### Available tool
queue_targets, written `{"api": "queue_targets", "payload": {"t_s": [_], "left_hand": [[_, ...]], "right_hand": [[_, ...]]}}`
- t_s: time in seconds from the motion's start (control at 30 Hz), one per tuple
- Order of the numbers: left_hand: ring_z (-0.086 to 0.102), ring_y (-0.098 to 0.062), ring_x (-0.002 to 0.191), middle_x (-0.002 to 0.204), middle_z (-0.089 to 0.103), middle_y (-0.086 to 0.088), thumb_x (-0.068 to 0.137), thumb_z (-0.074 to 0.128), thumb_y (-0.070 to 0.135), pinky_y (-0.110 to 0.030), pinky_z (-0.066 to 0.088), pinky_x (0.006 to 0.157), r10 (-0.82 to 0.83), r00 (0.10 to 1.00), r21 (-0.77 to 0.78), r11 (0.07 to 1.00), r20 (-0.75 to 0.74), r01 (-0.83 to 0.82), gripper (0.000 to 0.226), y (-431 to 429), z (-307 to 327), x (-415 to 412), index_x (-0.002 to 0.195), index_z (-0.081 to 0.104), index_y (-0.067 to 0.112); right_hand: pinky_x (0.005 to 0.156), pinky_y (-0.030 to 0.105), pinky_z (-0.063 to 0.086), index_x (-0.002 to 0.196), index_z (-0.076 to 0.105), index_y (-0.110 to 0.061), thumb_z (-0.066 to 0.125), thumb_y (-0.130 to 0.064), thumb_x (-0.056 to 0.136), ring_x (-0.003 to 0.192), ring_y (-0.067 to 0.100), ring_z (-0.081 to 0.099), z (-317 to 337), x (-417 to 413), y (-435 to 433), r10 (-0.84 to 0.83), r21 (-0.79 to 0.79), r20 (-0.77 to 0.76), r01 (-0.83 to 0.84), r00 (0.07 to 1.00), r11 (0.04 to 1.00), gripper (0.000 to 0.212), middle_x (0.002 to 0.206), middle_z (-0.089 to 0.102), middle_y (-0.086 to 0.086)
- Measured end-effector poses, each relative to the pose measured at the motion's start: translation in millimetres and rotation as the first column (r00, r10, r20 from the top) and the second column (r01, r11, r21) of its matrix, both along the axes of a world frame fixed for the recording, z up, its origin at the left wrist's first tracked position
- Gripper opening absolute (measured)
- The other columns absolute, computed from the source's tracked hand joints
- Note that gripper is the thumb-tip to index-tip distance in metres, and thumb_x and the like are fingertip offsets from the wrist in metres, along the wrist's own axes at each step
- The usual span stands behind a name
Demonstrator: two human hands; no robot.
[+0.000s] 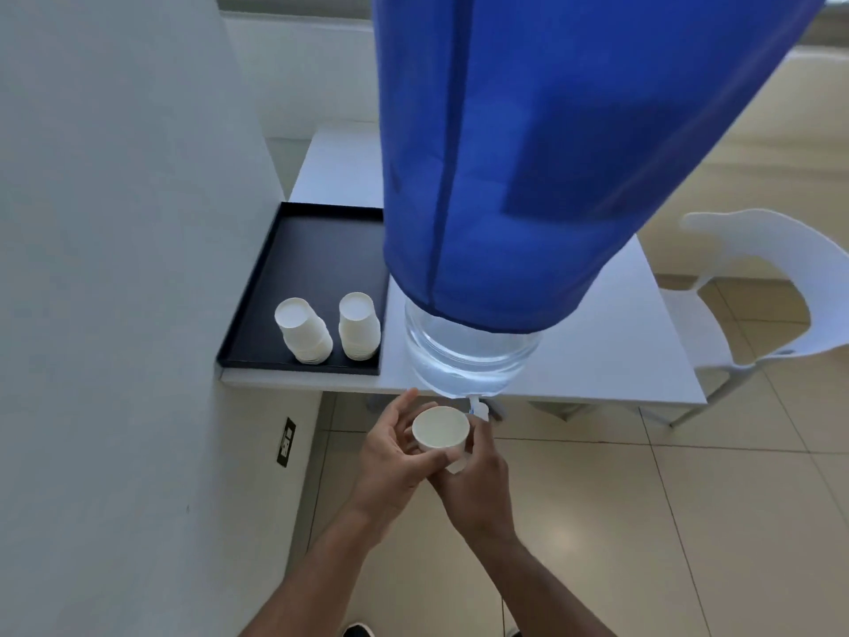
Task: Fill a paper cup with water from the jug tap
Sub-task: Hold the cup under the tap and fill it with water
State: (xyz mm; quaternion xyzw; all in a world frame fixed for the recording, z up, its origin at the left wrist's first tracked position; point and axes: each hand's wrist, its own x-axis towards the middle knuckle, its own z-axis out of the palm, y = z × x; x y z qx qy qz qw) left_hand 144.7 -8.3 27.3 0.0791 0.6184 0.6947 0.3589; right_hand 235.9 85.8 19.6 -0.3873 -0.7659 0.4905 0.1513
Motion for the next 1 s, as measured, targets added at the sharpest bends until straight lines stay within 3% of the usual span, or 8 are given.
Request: {"api": "queue_targets", "payload": {"t_s": [0.17, 0.3, 0.37, 0.43, 0.57, 0.67, 0.77, 1.0], "left_hand": [[0.075, -0.013, 0.124, 0.135, 0.078, 0.007, 0.059, 0.1, 0.012, -0.031, 0.062, 0.102, -0.101, 0.995, -0.145, 0.984, 0.008, 0.101, 0.108, 8, -28, 3, 0.155, 0.051, 0.021], [0.072, -0.017, 0.129, 0.14, 0.074, 0.001, 0.053, 0.103, 0.031, -0.028, 0.06, 0.103, -0.153, 0.988, -0.199, 0.968, 0.023, 0.154, 0.112, 15, -47, 6, 0.153, 0.052, 0.021], [0.069, -0.02, 0.131, 0.143, 0.07, -0.005, 0.063, 0.099, 0.039, -0.023, 0.059, 0.099, -0.145, 0.988, -0.283, 0.951, -0.058, 0.123, 0.098, 22, -55, 6, 0.15, 0.057, 0.019], [0.068, -0.019, 0.132, 0.142, 0.071, -0.004, 0.082, 0.094, 0.024, -0.013, 0.057, 0.096, -0.161, 0.961, -0.379, 0.923, -0.223, 0.067, 0.072, 31, -64, 4, 0.146, 0.062, 0.019], [0.071, -0.012, 0.116, 0.127, 0.074, 0.007, 0.084, 0.09, 0.009, -0.004, 0.051, 0.089, -0.313, 0.789, -0.497, 0.867, -0.528, 0.011, 0.061, 51, -71, -3, 0.139, 0.068, 0.023], [0.067, -0.011, 0.105, 0.128, 0.072, 0.013, 0.081, 0.092, 0.01, -0.016, 0.054, 0.088, -0.438, 0.635, -0.533, 0.845, -0.637, 0.049, 0.065, 69, -67, -6, 0.139, 0.067, 0.026], [0.065, -0.014, 0.126, 0.145, 0.071, 0.013, 0.082, 0.091, 0.013, -0.03, 0.055, 0.106, -0.518, 0.499, -0.587, 0.809, -0.695, 0.024, 0.063, 78, -63, -7, 0.141, 0.069, 0.025], [0.068, -0.01, 0.132, 0.144, 0.072, 0.016, 0.091, 0.087, 0.028, -0.033, 0.059, 0.104, -0.572, 0.392, -0.641, 0.765, -0.721, -0.062, 0.047, 85, -60, -12, 0.136, 0.076, 0.029]], "right_hand": [[0.08, 0.03, 0.062, 0.136, 0.048, -0.037, 0.089, -0.045, 0.064, 0.095, 0.002, 0.07, -33, 14, 11, 0.011, -0.111, 0.064, -0.004, 0.998, 0.994, 0.083, 0.102, 0.069, -0.022], [0.07, 0.03, 0.061, 0.117, 0.049, -0.045, 0.083, -0.042, 0.066, 0.084, 0.005, 0.069, -57, 19, 17, -0.022, -0.172, 0.156, 0.049, 0.988, 0.984, 0.062, 0.093, 0.069, -0.017], [0.068, 0.038, 0.062, 0.111, 0.047, -0.043, 0.08, -0.034, 0.069, 0.081, 0.005, 0.068, -68, 22, 23, -0.048, -0.186, 0.214, 0.089, 0.976, 0.979, 0.054, 0.09, 0.066, -0.015], [0.07, 0.045, 0.063, 0.113, 0.049, -0.036, 0.079, -0.024, 0.069, 0.082, 0.009, 0.068, -78, 22, 31, -0.049, -0.209, 0.268, 0.107, 0.962, 0.972, 0.054, 0.093, 0.065, -0.013], [0.083, 0.046, 0.06, 0.124, 0.053, -0.02, 0.079, -0.018, 0.074, 0.101, 0.026, 0.066, -94, 14, 51, -0.041, -0.148, 0.372, 0.103, 0.927, 0.984, 0.057, 0.112, 0.064, 0.002], [0.091, 0.045, 0.056, 0.125, 0.054, -0.02, 0.079, -0.027, 0.076, 0.109, 0.026, 0.064, -100, 2, 67, -0.069, -0.088, 0.387, 0.111, 0.92, 0.99, 0.055, 0.118, 0.062, 0.002], [0.093, 0.042, 0.051, 0.125, 0.053, -0.02, 0.079, -0.034, 0.077, 0.112, 0.025, 0.061, -102, -9, 79, -0.082, -0.037, 0.39, 0.104, 0.917, 0.994, 0.056, 0.118, 0.064, 0.0], [0.074, 0.041, 0.06, 0.113, 0.055, -0.02, 0.079, -0.021, 0.076, 0.093, 0.025, 0.067, -105, -16, 85, -0.048, -0.099, 0.277, 0.078, 0.96, 0.992, 0.043, 0.105, 0.069, 0.003]]}}
